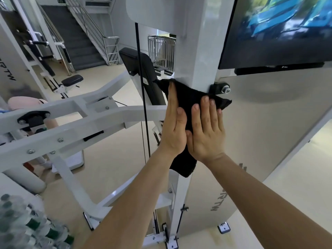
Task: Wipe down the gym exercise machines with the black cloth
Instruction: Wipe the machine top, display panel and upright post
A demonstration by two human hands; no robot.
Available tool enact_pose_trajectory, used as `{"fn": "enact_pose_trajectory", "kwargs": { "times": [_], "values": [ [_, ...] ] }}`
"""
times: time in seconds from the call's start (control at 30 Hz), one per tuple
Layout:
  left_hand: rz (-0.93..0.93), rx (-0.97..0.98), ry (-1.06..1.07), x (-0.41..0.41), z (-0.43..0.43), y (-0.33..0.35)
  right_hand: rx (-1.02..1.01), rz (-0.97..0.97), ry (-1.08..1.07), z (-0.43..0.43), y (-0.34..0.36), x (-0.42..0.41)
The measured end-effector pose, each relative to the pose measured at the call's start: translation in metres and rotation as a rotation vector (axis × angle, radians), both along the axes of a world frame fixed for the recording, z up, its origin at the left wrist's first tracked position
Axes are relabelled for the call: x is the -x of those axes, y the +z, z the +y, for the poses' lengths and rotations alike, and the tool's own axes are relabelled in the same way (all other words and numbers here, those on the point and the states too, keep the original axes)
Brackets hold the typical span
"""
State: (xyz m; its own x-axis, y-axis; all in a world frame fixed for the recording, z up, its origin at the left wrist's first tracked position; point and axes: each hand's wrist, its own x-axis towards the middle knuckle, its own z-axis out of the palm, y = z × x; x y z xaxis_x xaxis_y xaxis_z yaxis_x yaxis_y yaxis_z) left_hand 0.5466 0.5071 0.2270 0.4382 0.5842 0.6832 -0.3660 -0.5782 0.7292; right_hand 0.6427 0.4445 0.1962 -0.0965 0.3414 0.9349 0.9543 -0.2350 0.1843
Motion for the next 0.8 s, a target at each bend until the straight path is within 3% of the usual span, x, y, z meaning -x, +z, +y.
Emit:
{"fn": "enact_pose_trajectory", "kwargs": {
  "times": [0.3, 0.5, 0.8],
  "values": [
    [0.155, 0.134, 0.013, 0.01, -0.018, -0.06, 0.116, 0.034, 0.022, -0.016, -0.056, 0.001],
    [0.057, 0.086, -0.018, 0.002, -0.01, -0.022, 0.064, 0.063, 0.053, -0.009, -0.018, 0.006],
    [0.024, 0.047, -0.014, -0.003, -0.006, -0.07, 0.057, -0.013, 0.066, -0.005, -0.055, -0.006]
  ]
}}
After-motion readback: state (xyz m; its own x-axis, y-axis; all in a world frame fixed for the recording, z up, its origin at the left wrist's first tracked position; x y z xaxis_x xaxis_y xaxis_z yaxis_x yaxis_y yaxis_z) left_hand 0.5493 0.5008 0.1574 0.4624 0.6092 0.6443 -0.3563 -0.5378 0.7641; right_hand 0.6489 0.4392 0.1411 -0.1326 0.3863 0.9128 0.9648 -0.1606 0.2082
